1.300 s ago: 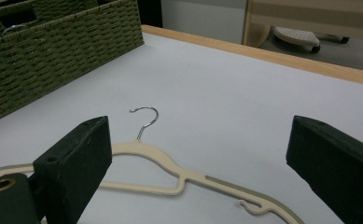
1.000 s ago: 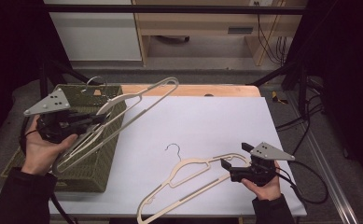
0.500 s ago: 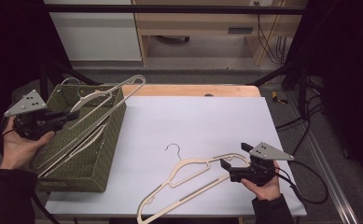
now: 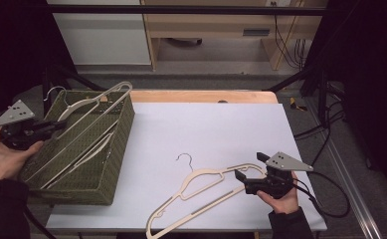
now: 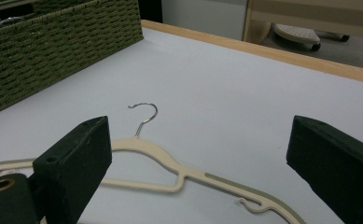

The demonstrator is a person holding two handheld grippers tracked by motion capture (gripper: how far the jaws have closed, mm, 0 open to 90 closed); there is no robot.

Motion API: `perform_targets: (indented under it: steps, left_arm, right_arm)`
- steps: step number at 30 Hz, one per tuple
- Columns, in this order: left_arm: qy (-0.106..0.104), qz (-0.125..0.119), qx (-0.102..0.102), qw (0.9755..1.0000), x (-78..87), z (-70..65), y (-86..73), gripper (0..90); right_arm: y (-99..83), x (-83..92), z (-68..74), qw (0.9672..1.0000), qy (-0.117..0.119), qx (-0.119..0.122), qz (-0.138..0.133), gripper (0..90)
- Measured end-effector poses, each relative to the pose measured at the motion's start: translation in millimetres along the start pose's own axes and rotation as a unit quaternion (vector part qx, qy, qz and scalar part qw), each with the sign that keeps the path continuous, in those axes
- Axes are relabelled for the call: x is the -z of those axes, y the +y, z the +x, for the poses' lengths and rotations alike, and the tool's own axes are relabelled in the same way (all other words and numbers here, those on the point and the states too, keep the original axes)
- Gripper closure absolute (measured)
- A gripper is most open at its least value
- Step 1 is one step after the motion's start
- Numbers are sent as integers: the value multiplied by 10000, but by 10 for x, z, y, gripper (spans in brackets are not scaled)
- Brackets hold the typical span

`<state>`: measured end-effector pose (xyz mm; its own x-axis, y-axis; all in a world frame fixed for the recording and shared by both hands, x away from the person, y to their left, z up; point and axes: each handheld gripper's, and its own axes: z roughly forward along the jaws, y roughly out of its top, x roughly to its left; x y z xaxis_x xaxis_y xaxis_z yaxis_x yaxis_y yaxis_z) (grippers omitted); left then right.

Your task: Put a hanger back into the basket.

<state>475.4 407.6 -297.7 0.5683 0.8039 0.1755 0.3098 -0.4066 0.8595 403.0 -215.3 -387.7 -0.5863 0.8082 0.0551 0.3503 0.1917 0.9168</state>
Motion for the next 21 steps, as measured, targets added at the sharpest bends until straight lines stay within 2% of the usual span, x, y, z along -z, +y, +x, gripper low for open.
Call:
perform_targets:
  steps: [4, 6, 12, 15, 19, 21]
  left_arm:
    - [109, 89, 69, 9999, 4, 70, -108, 857]
    - [151, 163, 28, 9997, -7, 76, -149, 856]
    - [185, 432, -90, 9989, -116, 49, -256, 856]
    - [231, 563, -61, 9981, -214, 8, -332, 857]
    - [172, 607, 57, 9980, -320, -39, -456, 857]
    - [172, 700, 44, 9974, -387, -75, -525, 856]
  right_arm:
    - [1, 1, -1, 10000, 4, 1, -4, 72]
    - [0, -2, 2, 10000, 16, -7, -2, 72]
    - [-9, -25, 12, 10000, 24, 26, 38, 72]
    - [-10, -24, 11, 10000, 23, 27, 38, 72]
    - [-10, -26, 12, 10000, 27, 21, 44, 72]
    - [-12, -31, 14, 10000, 34, 42, 42, 72]
